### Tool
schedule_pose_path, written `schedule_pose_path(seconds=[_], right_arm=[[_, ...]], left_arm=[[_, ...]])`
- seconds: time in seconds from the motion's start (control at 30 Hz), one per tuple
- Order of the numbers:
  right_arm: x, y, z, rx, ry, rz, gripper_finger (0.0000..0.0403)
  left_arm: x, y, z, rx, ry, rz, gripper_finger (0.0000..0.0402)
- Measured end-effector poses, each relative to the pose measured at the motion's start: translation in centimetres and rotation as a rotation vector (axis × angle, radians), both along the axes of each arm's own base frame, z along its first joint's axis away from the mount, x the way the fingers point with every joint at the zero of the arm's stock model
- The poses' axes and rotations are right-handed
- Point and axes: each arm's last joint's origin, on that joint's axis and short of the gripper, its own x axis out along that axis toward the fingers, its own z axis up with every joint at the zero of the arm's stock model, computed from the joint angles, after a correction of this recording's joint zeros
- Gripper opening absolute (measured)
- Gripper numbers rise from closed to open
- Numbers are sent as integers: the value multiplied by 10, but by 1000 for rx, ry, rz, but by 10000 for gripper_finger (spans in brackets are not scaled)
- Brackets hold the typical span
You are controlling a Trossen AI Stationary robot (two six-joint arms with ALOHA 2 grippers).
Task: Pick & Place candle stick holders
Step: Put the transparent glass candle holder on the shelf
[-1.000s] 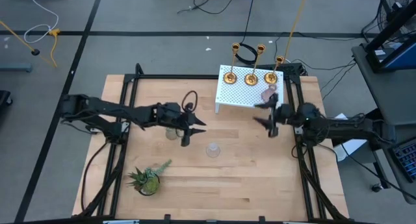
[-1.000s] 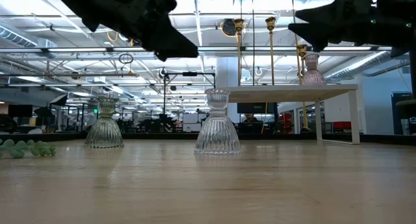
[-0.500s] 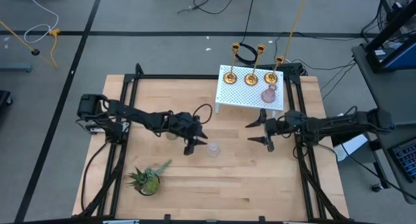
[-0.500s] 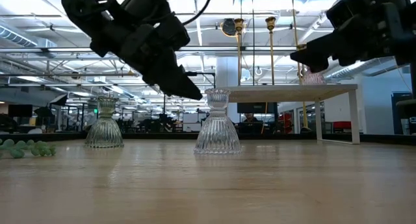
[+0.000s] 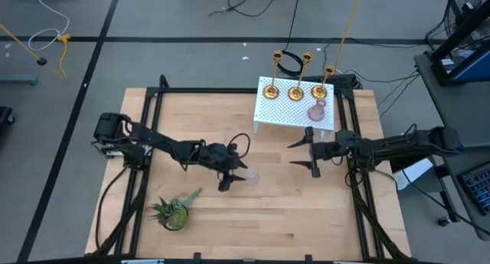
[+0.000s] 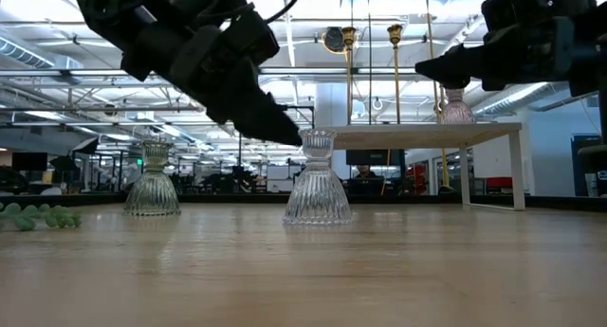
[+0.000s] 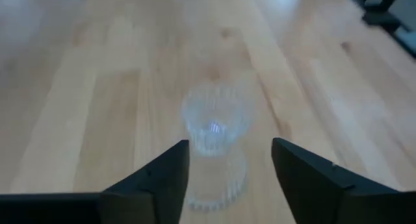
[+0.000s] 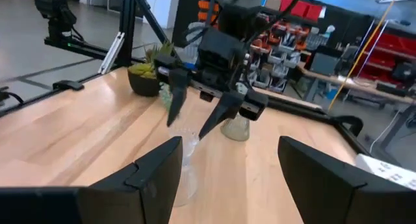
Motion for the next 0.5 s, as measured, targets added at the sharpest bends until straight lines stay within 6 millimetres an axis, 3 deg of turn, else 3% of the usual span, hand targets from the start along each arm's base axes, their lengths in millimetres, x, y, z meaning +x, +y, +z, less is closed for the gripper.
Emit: schedule_pose_path(seconds=[0.2, 0.37, 0.5], right_arm=[[1, 0, -1, -51, -8, 1, 247], [2, 0, -4, -48, 11, 5, 247], [3, 0, -5, -35, 25, 4, 247]], left_arm=[[11, -2, -13, -45, -44, 18, 273], [18, -2, -29, -47, -62, 15, 280], [22, 0, -28, -52, -134, -21, 280]])
